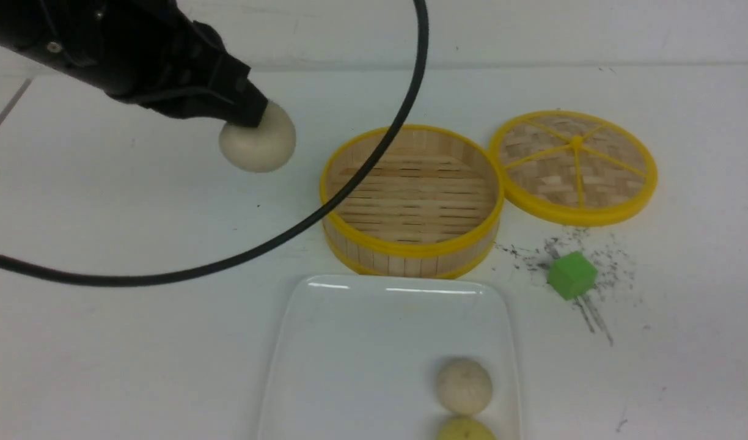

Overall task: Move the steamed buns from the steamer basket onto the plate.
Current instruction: Use the left arm to put the steamed stuffed bun into the plate

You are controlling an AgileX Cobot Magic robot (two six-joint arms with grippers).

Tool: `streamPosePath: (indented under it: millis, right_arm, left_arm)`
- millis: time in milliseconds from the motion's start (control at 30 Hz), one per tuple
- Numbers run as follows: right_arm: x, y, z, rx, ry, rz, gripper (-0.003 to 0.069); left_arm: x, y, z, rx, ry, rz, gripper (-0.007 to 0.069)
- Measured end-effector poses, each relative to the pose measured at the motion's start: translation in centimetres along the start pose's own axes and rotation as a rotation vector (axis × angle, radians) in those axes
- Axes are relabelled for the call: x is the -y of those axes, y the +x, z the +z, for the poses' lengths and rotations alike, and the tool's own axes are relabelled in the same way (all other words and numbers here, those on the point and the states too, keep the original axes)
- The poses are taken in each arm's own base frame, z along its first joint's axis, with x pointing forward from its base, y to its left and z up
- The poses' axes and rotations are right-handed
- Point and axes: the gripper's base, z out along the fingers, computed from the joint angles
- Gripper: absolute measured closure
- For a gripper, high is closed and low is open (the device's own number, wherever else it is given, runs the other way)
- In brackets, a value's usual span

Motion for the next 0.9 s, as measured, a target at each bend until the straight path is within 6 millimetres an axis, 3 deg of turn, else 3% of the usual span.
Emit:
streamPosePath:
  millis: [367,900]
  right_arm:
    - [0.0,0.0,0.0,0.001,0.000,0.000,0.0300]
    - [0.0,0.0,0.0,0.004,0.000,-0.001,0.0300]
  left_arm:
    - [0.6,5.6,5.9,0.008,0.220,-0.150,0.0602]
    - [0.6,11.7,8.6,-0.160,0.226,-0.158,0.0602]
